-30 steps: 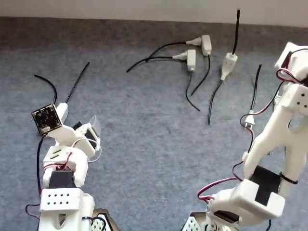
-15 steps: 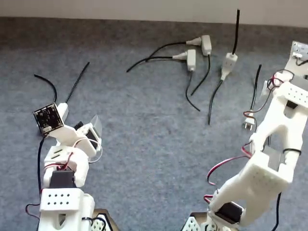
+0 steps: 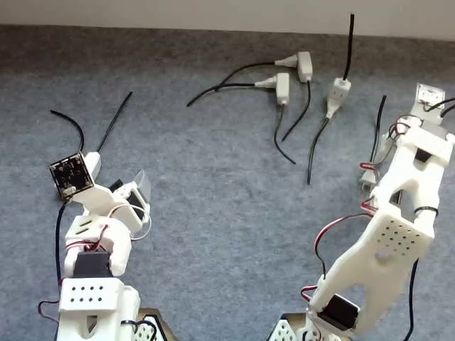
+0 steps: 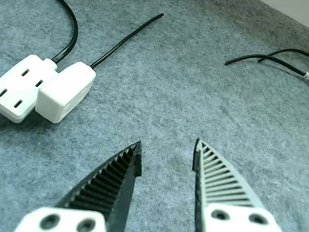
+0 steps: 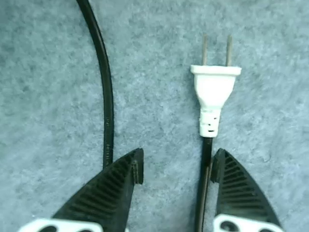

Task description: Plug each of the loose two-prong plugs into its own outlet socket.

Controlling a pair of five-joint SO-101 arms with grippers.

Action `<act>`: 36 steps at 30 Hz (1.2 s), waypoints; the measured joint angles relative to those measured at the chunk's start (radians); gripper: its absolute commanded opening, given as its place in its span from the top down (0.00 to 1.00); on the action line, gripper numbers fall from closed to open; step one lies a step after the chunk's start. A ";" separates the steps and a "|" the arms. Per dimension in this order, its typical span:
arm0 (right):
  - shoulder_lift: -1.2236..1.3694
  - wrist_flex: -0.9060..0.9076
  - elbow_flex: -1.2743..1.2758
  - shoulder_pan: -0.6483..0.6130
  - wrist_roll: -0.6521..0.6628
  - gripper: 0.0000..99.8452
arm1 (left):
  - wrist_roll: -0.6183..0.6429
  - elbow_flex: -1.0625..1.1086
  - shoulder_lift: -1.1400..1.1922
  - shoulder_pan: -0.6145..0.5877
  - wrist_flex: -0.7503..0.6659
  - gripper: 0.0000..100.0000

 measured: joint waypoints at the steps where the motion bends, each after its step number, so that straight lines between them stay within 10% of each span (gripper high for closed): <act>1: 0.008 0.000 0.000 0.000 0.014 0.77 | 0.000 0.000 0.000 0.000 0.000 0.81; 19: 0.017 0.058 -0.006 0.095 0.055 0.99 | 0.000 0.000 0.000 0.000 0.000 0.81; 36: 0.018 0.232 -0.150 -0.038 0.092 0.99 | 0.000 0.000 0.000 0.000 0.000 0.81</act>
